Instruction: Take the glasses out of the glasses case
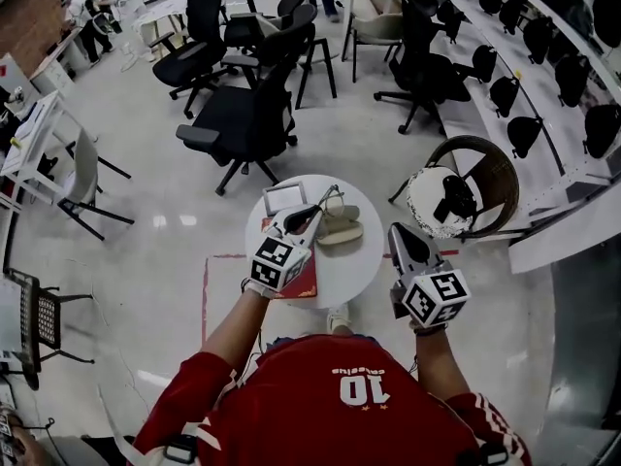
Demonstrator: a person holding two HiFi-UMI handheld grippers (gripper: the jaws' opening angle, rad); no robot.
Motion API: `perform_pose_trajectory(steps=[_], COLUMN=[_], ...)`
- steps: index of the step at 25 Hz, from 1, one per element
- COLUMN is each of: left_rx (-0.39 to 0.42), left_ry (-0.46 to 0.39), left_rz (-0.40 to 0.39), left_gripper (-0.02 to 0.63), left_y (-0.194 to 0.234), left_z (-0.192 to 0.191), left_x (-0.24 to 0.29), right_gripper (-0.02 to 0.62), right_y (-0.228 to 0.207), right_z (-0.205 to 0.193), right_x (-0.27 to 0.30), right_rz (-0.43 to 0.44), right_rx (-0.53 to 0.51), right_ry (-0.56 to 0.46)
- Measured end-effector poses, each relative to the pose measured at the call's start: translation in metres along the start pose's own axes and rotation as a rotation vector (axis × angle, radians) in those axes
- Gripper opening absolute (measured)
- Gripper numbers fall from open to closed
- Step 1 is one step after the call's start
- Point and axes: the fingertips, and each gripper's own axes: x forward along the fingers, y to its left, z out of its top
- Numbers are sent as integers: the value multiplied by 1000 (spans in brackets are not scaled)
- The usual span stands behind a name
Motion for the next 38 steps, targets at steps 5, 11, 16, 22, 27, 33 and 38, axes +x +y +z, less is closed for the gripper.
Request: perform_pose_trajectory(steps=[5,11,16,22,27,33,38], left_rx=[-45,-56,-40,-44,-15,15,-10], left_ry=[-68,-159,-247,-299,-314,-335,-332], left_rz=[59,109,156,239,299,335,345], left_gripper=[20,20,20,20,20,20,20], left_y=[10,15,18,28,31,32,35], left_z=[19,44,70,75,81,84,76], left_x=[-53,-109,-157,-198,-221,-233,-238], right_gripper=[15,15,15,15,15,15,15], right_y=[35,66,80,74,77,87,82], right_z=[3,9,23,32,36,27,21], right_x=[-3,-12,-27,-46,-52,-51,-56], right_rz=[32,58,41,-20,-47,-58,-86], right_rx=[-2,-19,-53,-71,-79,-122,-122], right_ry=[-24,-61,-110,-145,-167,-164,-151])
